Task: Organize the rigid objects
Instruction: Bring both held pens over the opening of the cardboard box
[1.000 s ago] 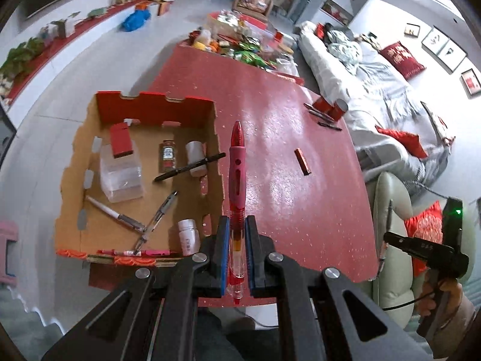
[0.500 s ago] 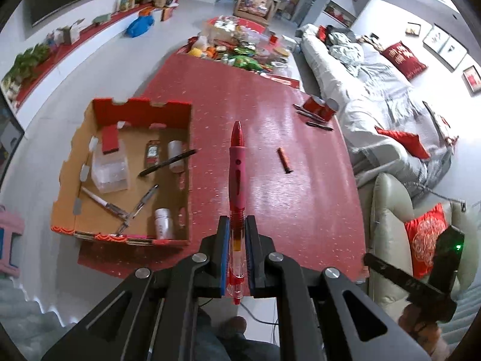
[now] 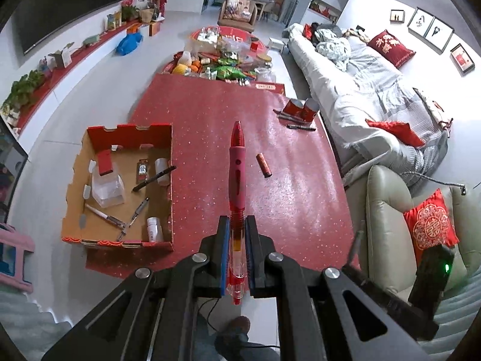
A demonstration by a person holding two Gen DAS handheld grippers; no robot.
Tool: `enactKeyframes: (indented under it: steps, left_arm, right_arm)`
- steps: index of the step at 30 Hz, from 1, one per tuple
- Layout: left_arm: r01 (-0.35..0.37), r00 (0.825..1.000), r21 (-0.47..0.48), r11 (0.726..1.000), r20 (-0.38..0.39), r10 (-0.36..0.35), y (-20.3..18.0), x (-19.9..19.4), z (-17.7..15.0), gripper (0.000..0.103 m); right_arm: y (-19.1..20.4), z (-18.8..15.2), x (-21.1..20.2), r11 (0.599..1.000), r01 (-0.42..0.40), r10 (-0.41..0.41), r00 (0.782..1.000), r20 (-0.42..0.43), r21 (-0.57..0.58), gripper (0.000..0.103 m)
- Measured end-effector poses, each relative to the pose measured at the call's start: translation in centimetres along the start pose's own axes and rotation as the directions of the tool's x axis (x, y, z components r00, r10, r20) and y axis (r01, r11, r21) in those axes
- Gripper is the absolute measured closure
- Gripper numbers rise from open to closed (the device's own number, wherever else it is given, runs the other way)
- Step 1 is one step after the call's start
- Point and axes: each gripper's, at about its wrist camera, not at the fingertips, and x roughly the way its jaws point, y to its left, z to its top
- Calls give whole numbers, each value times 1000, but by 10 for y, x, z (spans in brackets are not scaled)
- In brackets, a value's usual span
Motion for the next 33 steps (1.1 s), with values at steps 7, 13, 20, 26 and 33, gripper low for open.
enactKeyframes:
  steps: [7, 13, 20, 26, 33]
  left_arm:
    - [-2, 999, -62, 998, 47, 5, 28, -26, -13, 93]
    - [-2, 997, -117, 993, 72, 11, 72, -36, -19, 93]
    - [10, 999, -138, 990, 50, -3, 124, -26, -24, 93]
    - [-81, 997, -138, 987, 4, 83, 141, -2, -23, 93]
    - [-181, 983, -80, 980, -11, 181, 152, 18, -13, 93]
  right_arm:
    - [-41, 26, -35, 994, 99, -102, 993, 65, 38, 92]
    - [-45, 37, -46, 988, 138, -145, 985, 94, 75, 92]
    - [-1, 33, -4, 985, 172, -173, 985, 22, 29, 92]
    - [57, 21, 42, 983, 173, -176, 983, -42, -66, 92]
    - [128, 10, 92, 965, 166, -188, 978, -93, -204, 92]
